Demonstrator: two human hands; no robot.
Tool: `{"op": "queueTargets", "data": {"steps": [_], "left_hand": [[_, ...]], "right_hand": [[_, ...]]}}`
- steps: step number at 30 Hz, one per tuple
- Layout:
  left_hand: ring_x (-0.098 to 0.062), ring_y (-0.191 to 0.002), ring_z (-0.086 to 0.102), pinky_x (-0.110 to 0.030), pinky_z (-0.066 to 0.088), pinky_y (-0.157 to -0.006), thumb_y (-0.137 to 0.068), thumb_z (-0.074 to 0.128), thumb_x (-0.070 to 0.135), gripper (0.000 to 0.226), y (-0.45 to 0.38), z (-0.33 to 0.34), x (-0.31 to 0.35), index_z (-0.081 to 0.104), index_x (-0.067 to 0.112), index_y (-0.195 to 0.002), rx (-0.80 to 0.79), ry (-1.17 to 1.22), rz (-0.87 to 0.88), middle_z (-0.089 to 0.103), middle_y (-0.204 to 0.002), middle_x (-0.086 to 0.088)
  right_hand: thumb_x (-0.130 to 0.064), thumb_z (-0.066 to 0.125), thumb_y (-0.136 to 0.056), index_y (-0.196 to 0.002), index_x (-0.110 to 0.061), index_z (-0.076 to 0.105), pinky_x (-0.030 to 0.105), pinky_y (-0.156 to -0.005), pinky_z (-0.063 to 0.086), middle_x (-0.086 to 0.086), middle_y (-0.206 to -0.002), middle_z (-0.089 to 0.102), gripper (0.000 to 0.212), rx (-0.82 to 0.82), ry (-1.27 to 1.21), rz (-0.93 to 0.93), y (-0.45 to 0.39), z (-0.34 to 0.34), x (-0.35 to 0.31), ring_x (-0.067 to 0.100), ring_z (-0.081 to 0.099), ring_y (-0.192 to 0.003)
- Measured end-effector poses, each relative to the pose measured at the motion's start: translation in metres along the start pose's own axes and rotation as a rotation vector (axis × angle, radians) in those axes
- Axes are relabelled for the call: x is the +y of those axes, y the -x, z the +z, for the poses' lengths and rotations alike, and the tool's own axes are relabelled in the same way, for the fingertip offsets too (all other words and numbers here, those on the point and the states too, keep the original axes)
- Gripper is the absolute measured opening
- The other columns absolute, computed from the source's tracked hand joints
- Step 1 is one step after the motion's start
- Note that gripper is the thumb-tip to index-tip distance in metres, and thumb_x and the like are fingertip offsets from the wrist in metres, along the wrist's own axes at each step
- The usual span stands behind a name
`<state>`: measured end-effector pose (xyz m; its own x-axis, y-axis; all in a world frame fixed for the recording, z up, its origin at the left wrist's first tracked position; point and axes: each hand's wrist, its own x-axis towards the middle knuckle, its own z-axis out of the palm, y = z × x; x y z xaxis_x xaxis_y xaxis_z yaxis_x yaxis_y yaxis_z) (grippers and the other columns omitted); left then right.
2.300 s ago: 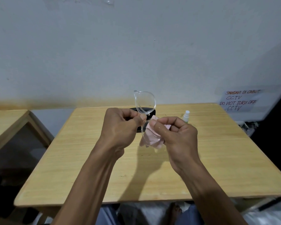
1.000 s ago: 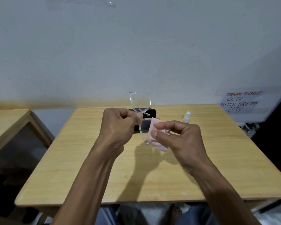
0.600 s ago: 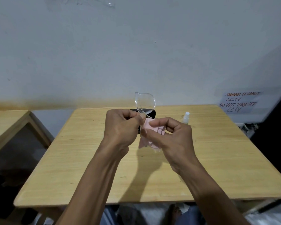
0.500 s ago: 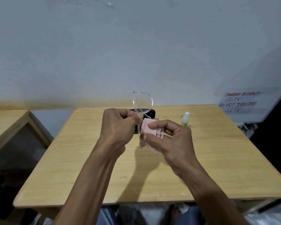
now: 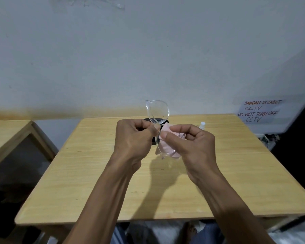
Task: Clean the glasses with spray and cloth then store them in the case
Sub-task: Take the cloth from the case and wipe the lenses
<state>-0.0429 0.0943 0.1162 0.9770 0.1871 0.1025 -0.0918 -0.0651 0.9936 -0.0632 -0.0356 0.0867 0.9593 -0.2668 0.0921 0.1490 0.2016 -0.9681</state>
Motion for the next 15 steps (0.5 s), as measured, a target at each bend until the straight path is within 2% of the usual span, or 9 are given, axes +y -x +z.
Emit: {"op": "queueTargets", "data": {"steps": [3,4,5,8,9,12,15], "left_hand": [[-0.024,-0.055,0.061,-0.046,0.059,-0.058,-0.08,0.073,-0.001,0.02,-0.002,0.002,-0.002,0.069,0.0,-0.061,0.023,0.007,-0.018,0.067,-0.062,-0.019],[-0.025,-0.055,0.06,-0.048,0.059,-0.059,-0.08,0.073,-0.002,0.019,-0.002,0.002,-0.002,0.069,0.0,-0.061,0.023,0.01,-0.026,0.067,-0.062,-0.02],[-0.024,-0.053,0.06,-0.043,0.058,-0.057,-0.08,0.072,-0.003,0.018,-0.003,0.001,-0.002,0.07,0.0,-0.062,0.027,0.007,-0.034,0.067,-0.061,-0.019],[-0.011,-0.045,0.058,-0.018,0.049,-0.046,-0.08,0.072,-0.003,0.017,-0.007,-0.005,-0.001,0.07,-0.002,-0.064,0.048,-0.011,-0.035,0.066,-0.059,-0.013],[-0.009,-0.046,0.058,-0.014,0.047,-0.045,-0.081,0.072,-0.002,0.017,-0.008,-0.007,-0.001,0.069,-0.002,-0.064,0.052,-0.009,-0.033,0.065,-0.059,-0.012],[-0.016,-0.06,0.06,-0.019,0.051,-0.059,-0.081,0.073,0.002,0.021,-0.013,-0.012,-0.001,0.069,0.002,-0.06,0.036,-0.013,-0.024,0.066,-0.063,-0.012],[-0.018,-0.061,0.057,-0.026,0.047,-0.067,-0.08,0.074,0.002,0.023,-0.013,-0.012,0.0,0.068,0.004,-0.057,0.017,-0.035,0.001,0.063,-0.059,-0.008]], "right_hand": [[0.004,0.087,-0.069,-0.081,-0.013,0.071,0.037,-0.065,0.062,0.013,-0.078,0.079,0.026,-0.016,-0.014,0.016,0.003,0.008,0.003,0.024,0.074,-0.067],[0.005,0.087,-0.069,-0.082,-0.013,0.071,0.037,-0.065,0.062,0.012,-0.078,0.079,0.027,-0.018,-0.016,0.014,0.004,0.009,0.004,0.023,0.075,-0.067],[0.004,0.087,-0.069,-0.083,-0.013,0.072,0.038,-0.065,0.063,0.011,-0.079,0.079,0.027,-0.025,-0.008,0.006,0.005,0.01,0.005,0.023,0.075,-0.068],[0.002,0.089,-0.068,-0.084,-0.016,0.075,0.037,-0.067,0.063,0.006,-0.081,0.08,0.028,-0.028,0.052,-0.048,0.012,0.007,0.011,0.018,0.076,-0.073],[0.001,0.089,-0.068,-0.082,-0.017,0.075,0.036,-0.067,0.063,0.005,-0.08,0.08,0.027,-0.02,0.067,-0.061,0.015,0.005,0.013,0.016,0.076,-0.073],[-0.004,0.088,-0.07,-0.081,-0.016,0.077,0.032,-0.069,0.062,0.003,-0.077,0.079,0.02,-0.001,0.038,-0.069,0.021,-0.001,0.017,0.015,0.076,-0.071],[-0.01,0.088,-0.073,-0.079,-0.016,0.078,0.028,-0.066,0.059,0.003,-0.072,0.078,0.013,0.032,0.005,-0.06,0.017,-0.005,0.017,0.018,0.072,-0.068]]}}
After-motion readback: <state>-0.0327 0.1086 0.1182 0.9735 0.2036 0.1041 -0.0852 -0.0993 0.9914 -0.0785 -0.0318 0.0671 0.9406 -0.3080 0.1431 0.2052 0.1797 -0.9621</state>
